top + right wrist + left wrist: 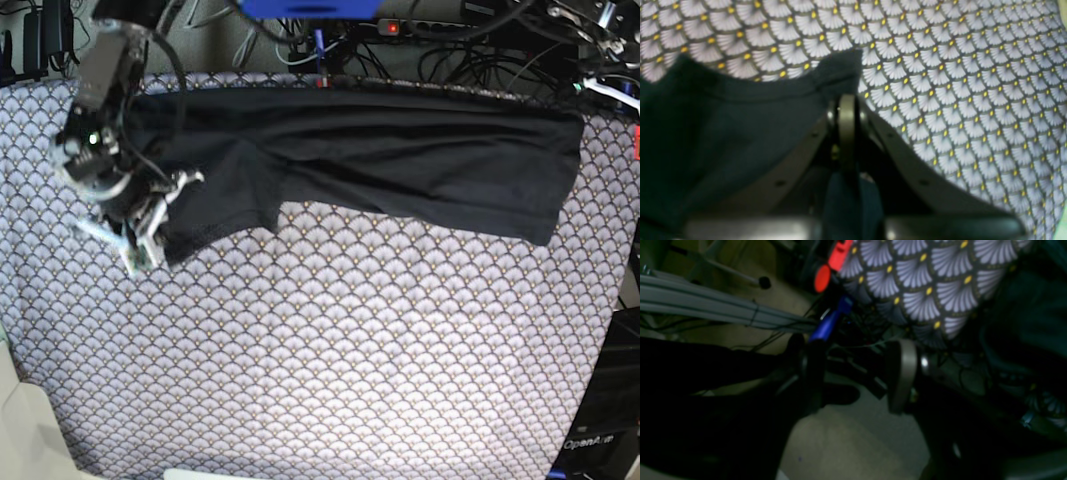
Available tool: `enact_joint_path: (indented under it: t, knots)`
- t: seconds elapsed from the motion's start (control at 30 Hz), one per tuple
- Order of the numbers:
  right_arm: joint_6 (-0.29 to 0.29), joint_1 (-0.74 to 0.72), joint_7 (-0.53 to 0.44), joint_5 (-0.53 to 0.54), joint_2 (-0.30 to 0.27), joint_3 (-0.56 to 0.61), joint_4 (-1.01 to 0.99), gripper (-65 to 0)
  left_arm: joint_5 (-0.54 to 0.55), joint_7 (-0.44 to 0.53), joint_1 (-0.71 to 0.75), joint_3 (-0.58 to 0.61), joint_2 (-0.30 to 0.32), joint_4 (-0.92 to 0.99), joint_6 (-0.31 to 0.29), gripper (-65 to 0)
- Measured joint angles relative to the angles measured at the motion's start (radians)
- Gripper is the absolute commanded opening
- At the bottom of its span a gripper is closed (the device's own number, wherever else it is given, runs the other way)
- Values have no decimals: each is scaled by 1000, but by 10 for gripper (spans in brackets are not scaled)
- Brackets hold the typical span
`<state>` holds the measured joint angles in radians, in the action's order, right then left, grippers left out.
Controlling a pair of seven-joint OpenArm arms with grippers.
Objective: Fold the T-shirt properly
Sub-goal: 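Grasp the sleeve with the right gripper and fold it onto the shirt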
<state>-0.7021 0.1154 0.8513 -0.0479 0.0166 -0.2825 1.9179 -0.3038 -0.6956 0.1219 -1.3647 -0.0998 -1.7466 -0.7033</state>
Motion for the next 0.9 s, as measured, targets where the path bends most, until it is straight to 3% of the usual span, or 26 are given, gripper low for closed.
enact_joint_path:
  t: [0.13,0.43,0.57,0.77,0.9]
  knots:
    - [-1,109,-31,8,-2,0,19,-650,0,5,0,-2,2,0,0,-368]
    - [-1,350,-297,30,-21,-18,21,-650,2,5,-23,7,29,7,0,-368]
    - [0,388,-393,30,-19,-105,21,-650,-6,2,-29,5,63,54,0,-368]
    - [0,406,-404,30,-20,-175,19,-650,-2,0,-39,5,97,117,0,-368]
    - [0,377,-322,25,-19,-148,19,-588,-2,0,-39,5,96,117,0,-368]
